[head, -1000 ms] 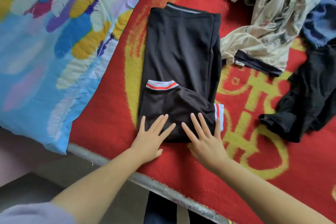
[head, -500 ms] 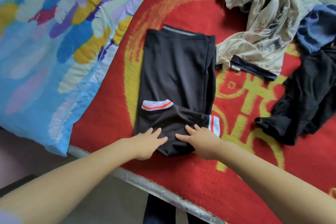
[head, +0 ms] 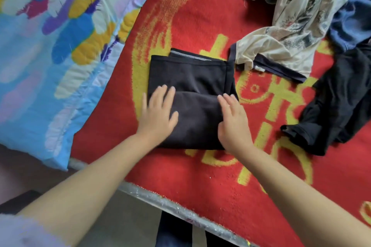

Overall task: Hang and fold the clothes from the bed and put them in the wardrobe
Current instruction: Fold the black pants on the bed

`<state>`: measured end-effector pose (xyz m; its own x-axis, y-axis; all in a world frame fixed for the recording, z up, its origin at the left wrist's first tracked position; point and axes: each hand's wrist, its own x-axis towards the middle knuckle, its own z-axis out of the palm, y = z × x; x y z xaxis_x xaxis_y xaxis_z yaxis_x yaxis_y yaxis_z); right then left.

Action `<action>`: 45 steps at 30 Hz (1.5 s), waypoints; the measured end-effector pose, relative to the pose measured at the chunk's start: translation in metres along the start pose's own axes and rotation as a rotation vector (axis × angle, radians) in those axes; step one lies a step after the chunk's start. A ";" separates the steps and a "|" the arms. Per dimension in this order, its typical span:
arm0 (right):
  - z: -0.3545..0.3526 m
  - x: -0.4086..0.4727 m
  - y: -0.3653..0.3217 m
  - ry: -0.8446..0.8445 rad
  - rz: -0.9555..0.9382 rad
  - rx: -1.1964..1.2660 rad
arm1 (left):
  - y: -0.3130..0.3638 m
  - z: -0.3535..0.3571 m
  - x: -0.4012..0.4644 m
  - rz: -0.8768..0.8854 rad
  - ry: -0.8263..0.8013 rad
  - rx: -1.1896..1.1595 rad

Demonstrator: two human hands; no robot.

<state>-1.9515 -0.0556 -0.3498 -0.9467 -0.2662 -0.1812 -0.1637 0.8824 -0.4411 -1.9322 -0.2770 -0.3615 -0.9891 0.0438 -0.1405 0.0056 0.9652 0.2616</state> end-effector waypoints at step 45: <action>0.026 0.036 -0.019 -0.519 -0.025 -0.599 | 0.032 0.038 0.006 0.069 -0.459 0.327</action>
<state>-1.9748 -0.0917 -0.3708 -0.7143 -0.3056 -0.6295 -0.4444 0.8930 0.0707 -1.9323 -0.2359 -0.3907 -0.8201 0.1467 -0.5532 0.1854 0.9826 -0.0143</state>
